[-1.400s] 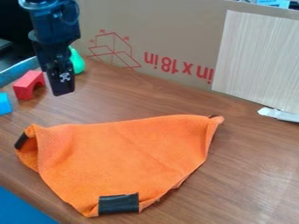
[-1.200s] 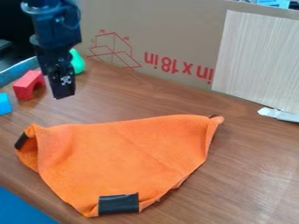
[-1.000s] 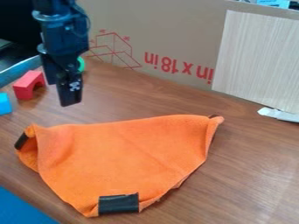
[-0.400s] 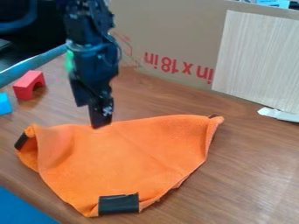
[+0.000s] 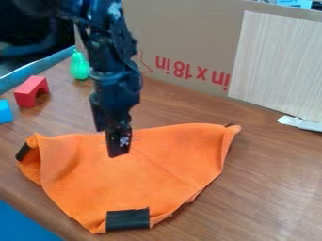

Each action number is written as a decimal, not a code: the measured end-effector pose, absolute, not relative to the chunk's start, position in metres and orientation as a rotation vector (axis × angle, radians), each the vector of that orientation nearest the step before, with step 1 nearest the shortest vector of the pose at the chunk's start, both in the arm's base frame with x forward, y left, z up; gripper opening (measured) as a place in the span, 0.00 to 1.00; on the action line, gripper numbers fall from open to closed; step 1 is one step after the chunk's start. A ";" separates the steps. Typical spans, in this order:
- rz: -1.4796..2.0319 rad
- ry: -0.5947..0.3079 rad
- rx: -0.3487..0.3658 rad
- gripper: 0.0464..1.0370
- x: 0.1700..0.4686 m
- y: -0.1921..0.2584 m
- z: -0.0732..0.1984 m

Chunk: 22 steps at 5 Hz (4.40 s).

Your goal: Has not folded or unfolded

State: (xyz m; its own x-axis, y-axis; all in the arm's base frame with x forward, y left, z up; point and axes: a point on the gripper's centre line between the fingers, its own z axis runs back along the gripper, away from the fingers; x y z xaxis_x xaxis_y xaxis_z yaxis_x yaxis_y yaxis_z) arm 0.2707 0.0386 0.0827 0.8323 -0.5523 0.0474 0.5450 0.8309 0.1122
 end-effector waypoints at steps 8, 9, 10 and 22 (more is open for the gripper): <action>-0.633 -0.029 0.100 0.96 0.312 0.020 0.038; -0.586 -0.032 0.104 0.96 0.334 0.029 0.039; -0.541 -0.026 0.099 0.96 0.355 0.039 0.038; -0.538 0.064 0.055 0.96 0.322 0.021 0.038</action>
